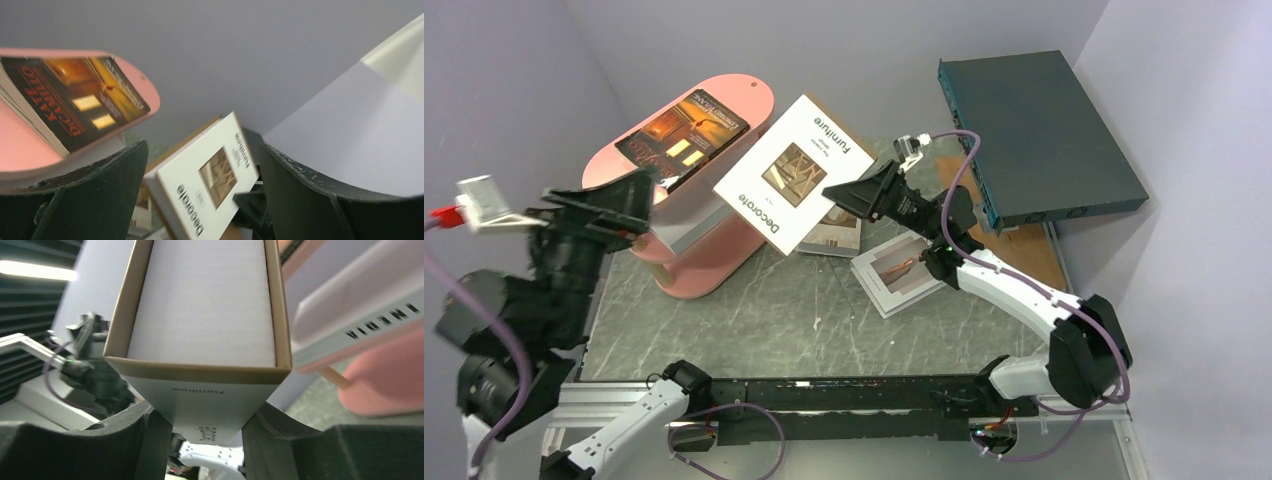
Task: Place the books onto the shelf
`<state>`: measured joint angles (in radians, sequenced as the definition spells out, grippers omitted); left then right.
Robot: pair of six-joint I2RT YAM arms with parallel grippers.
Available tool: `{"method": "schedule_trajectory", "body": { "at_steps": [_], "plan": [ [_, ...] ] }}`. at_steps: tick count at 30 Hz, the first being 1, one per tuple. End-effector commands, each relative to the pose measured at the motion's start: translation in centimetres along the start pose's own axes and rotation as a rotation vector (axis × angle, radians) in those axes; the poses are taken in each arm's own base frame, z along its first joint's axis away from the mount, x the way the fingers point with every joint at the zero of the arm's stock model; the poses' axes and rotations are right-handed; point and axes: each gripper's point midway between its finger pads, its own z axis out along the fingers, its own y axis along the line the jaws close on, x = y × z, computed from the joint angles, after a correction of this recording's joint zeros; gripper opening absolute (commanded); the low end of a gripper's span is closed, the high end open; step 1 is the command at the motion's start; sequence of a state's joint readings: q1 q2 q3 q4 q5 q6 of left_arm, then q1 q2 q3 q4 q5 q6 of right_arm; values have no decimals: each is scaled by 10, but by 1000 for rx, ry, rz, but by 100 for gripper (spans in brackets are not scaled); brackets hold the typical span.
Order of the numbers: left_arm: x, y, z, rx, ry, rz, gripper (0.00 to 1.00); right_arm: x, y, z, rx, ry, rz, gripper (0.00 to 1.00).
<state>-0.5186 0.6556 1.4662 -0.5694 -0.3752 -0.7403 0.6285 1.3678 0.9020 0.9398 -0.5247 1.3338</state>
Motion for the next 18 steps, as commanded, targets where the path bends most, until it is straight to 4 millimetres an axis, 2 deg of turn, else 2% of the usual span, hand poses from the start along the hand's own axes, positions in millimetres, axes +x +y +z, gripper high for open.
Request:
{"method": "schedule_trajectory", "body": {
  "at_steps": [1,7,12,18],
  "plan": [
    [-34,9,-13,-65,-92,129,88,20,-24,-21,179,84,-105,0],
    [-42,25,-19,-138,-119,201,88,32,-42,-32,253,80,-46,0],
    [-50,28,-25,-163,-124,226,88,37,-52,-18,198,89,72,0],
    [-48,28,-27,-151,-119,219,87,30,-53,3,111,82,171,0]
  ]
}}
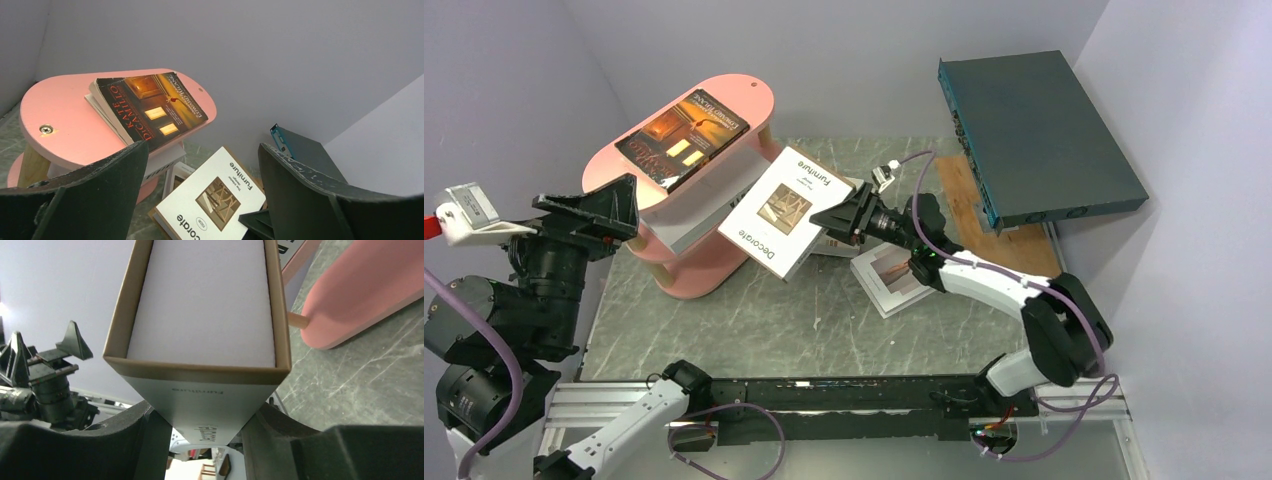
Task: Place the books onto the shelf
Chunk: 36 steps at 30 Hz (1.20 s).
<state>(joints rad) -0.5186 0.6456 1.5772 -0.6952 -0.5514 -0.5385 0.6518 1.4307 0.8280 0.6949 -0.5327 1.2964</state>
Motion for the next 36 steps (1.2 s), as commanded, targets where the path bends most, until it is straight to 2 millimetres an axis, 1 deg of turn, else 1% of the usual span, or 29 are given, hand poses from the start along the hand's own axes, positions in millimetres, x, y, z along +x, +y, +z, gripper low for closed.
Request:
{"method": "schedule_trajectory", "body": {
  "at_steps": [1,6,18,26,29,36],
  "plan": [
    [-8,2,-4,0,-25,12,87,-12,52,9,-215,-9,15,0],
    [-9,2,-6,10,-29,10,87,-16,53,17,-254,0,68,0],
    [-5,3,-8,16,-24,8,86,-26,54,38,-293,20,122,0],
    [-4,4,-7,12,-21,4,86,-25,41,46,-276,21,137,0],
    [-2,4,-6,10,-16,5,86,-25,39,50,-276,23,135,0],
    [0,3,-6,14,-14,4,86,-26,32,65,-242,26,129,0]
  ]
}}
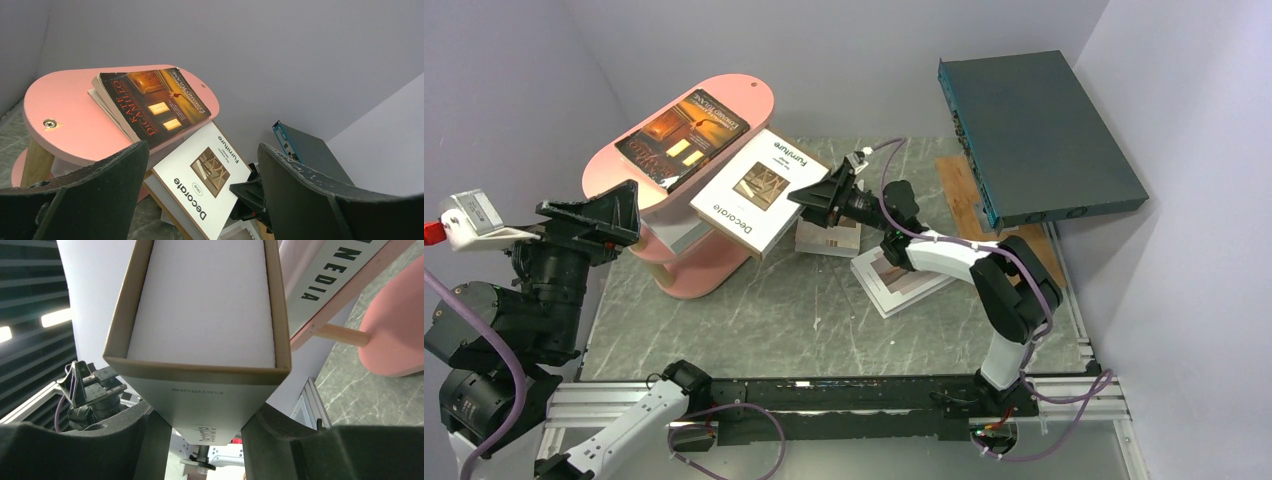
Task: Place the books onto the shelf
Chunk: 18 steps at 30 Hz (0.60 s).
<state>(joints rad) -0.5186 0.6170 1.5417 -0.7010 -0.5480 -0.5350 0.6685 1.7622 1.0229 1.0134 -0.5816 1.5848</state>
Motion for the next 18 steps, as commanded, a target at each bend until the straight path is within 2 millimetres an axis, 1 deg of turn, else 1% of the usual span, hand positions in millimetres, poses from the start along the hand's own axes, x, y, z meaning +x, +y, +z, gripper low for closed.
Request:
{"method": "schedule_trajectory", "body": {
  "at_steps": [1,11,18],
  "plan": [
    [-7,-3,-2,17,-27,-6,86,-4,25,15,-71,-7,-62,0],
    [-11,3,-9,1,-32,-7,86,-3,6,32,-56,-2,-23,0],
    [-8,4,-9,2,-23,-10,86,-10,-5,47,24,-25,-87,0]
  ]
}}
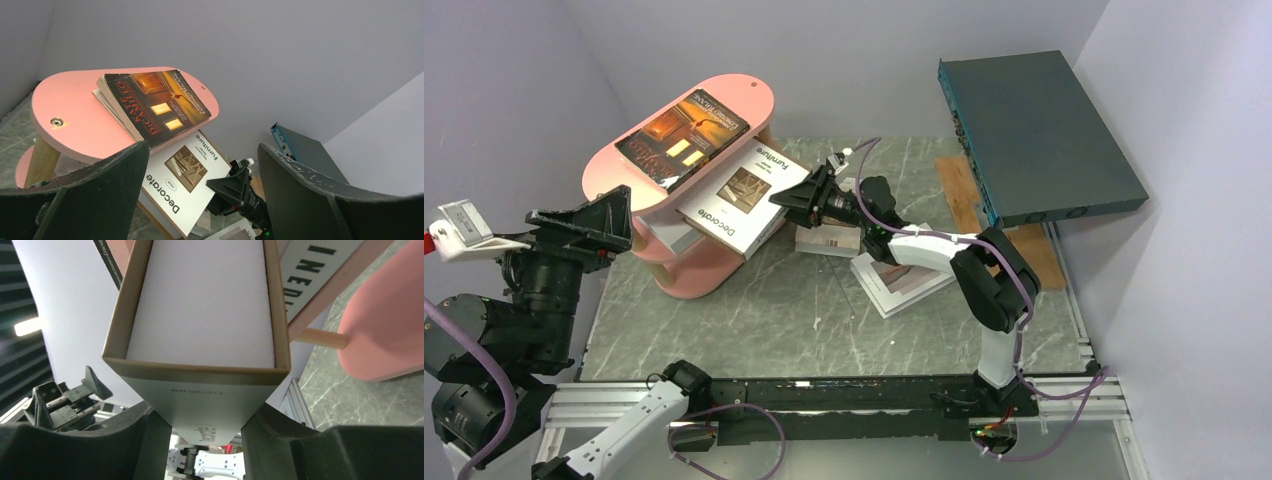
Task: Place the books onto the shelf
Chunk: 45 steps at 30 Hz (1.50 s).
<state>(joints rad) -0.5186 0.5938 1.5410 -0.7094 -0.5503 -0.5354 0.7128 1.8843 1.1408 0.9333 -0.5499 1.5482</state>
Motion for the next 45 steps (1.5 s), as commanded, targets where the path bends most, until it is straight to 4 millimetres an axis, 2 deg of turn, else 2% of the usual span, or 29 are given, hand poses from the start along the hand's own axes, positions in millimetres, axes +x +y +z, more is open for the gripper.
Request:
{"method": "schedule_trajectory", "body": {
  "at_steps": [1,16,20,27,34,35,37,40,42,45],
  "plan": [
    [-3,0,-2,4,-11,-1,86,-13,29,16,-31,-46,-109,0],
    [-5,-6,-5,42,-13,-17,86,-44,15,46,103,-155,-32,0],
    [-8,-8,-7,51,-15,-19,86,-46,20,52,85,-152,-38,0],
    [-5,-3,-4,31,-19,-7,86,-46,4,60,143,-153,49,0],
    [1,-3,-2,28,-6,-6,86,-44,-2,61,203,-214,122,2],
    [0,-2,-3,27,-7,-6,86,-44,0,63,199,-216,121,14],
    [-1,-1,-4,23,-9,-5,86,-39,0,67,200,-199,123,47],
    [-3,0,-6,23,-11,-6,86,-36,-1,69,196,-184,128,77],
    [-4,1,-8,19,-10,-4,86,-33,-3,67,200,-183,129,90],
    [-4,3,-10,15,-17,-8,86,-29,-9,63,210,-169,134,97]
  ]
}}
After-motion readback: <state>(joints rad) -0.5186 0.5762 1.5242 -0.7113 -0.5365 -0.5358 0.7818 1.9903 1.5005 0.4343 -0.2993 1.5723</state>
